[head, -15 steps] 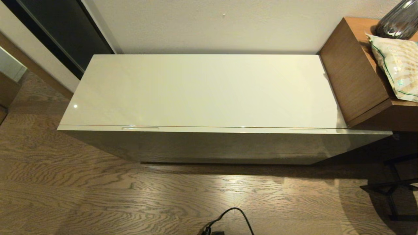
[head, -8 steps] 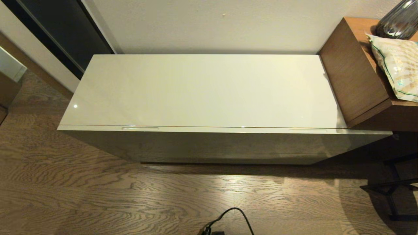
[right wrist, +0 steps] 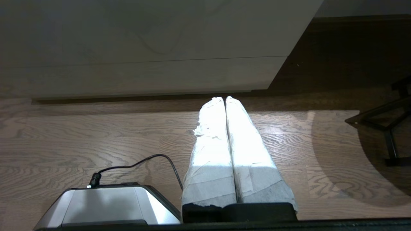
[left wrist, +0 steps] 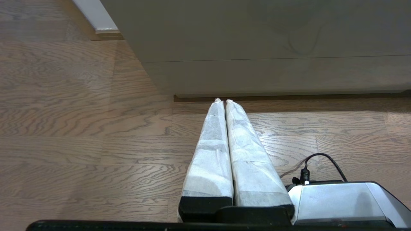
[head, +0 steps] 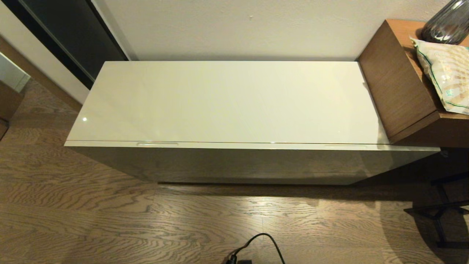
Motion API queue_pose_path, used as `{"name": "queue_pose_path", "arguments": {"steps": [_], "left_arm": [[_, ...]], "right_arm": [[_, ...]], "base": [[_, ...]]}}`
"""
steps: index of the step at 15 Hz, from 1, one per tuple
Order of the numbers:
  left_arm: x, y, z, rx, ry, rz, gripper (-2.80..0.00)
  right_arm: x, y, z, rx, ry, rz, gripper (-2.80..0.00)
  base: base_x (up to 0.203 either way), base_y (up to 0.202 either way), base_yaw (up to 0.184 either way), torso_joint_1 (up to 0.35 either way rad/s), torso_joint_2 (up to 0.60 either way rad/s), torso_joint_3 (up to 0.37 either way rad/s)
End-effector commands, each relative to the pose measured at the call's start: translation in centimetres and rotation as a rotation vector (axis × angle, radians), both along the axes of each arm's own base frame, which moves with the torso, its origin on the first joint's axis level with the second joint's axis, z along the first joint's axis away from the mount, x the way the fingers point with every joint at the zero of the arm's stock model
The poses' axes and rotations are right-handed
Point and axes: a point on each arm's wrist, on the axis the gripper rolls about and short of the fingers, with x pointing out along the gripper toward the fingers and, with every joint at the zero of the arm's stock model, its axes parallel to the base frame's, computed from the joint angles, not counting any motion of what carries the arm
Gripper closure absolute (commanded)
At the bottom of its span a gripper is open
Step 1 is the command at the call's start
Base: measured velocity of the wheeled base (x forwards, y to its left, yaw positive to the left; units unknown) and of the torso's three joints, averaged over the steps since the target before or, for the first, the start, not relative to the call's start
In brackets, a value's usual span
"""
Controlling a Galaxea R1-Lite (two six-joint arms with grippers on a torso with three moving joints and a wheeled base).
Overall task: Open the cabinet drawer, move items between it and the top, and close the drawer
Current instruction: Open the drawer
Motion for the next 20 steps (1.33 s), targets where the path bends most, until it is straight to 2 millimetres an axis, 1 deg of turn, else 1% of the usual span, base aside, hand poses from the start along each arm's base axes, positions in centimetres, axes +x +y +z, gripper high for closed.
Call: {"name": "queue_pose_path", "arguments": {"steps": [1, 20], "left_arm": [[0.0, 0.0, 0.0, 0.0, 0.0, 0.0, 0.0], [0.0, 0.0, 0.0, 0.0, 0.0, 0.0, 0.0]], "right_arm": [[0.01, 0.0, 0.0, 0.0, 0.001, 0.0, 0.0], [0.01, 0.0, 0.0, 0.0, 0.001, 0.0, 0.0]], "base": [[0.0, 0.0, 0.0, 0.0, 0.0, 0.0], [0.0, 0.0, 0.0, 0.0, 0.0, 0.0]]}}
